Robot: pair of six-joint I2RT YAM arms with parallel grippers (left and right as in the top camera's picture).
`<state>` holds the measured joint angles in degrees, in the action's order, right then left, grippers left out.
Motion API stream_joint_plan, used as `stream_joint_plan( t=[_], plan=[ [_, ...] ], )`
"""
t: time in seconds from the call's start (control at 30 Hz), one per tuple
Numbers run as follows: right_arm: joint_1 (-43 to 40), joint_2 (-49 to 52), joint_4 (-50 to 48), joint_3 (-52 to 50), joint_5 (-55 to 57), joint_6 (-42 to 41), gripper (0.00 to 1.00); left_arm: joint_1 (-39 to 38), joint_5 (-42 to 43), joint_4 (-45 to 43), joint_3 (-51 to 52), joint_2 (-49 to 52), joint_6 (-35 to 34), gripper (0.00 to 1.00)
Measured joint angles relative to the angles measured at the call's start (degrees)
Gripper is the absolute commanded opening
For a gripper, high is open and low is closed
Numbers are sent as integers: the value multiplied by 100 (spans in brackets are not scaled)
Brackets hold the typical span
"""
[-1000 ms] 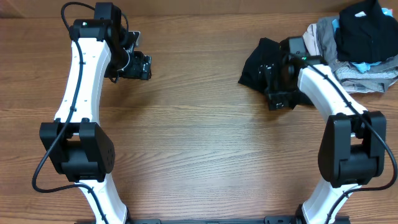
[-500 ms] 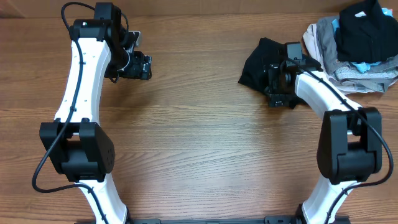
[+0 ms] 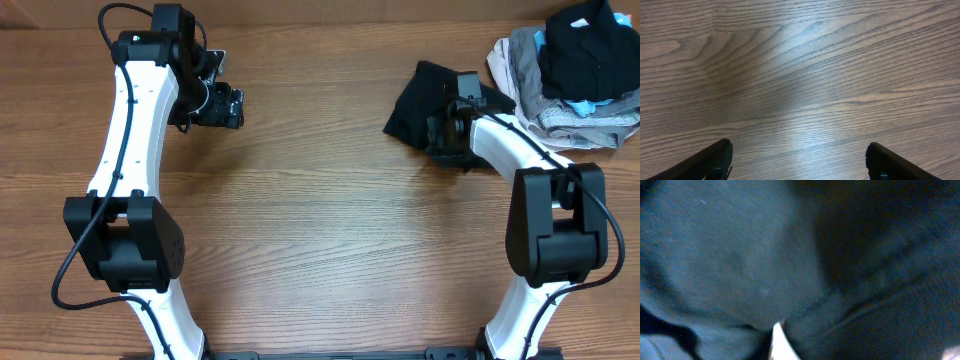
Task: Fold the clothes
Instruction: 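Place the black shirt on top of the clothes stack and release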
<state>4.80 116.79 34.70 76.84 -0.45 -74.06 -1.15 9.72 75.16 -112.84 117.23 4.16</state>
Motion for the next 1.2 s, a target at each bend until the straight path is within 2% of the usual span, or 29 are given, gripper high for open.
stream_joint_plan(
  t=[0.13,0.2,0.27,0.47,0.6,0.73,0.9,1.03,1.2],
  plan=[
    [-208,4,90,11,-282,1150,4,-2,0,-2,0,0,0,88],
    [-531,-20,225,9,-684,2059,4,-2,-2,-2,0,0,0,88],
    [-787,-72,387,2,-925,2564,4,-2,0,-2,0,0,0,88],
    [-1707,-647,1453,94,-1515,4061,4,-2,0,-4,0,0,0,88],
    [-1930,-916,2236,656,-1709,4843,4,0,0,-26,0,0,0,88],
    [-1928,-979,2824,1399,-1797,5362,4,-2,0,-42,0,0,0,88],
    [-1923,-981,2940,2218,-1910,5611,4,-2,0,-37,0,0,0,88],
    [-1921,-981,2796,2892,-1998,5654,4,-2,0,-39,0,0,0,88],
    [-1923,-994,2044,3611,-1952,5696,4,0,2,-44,0,0,0,88]
  ],
)
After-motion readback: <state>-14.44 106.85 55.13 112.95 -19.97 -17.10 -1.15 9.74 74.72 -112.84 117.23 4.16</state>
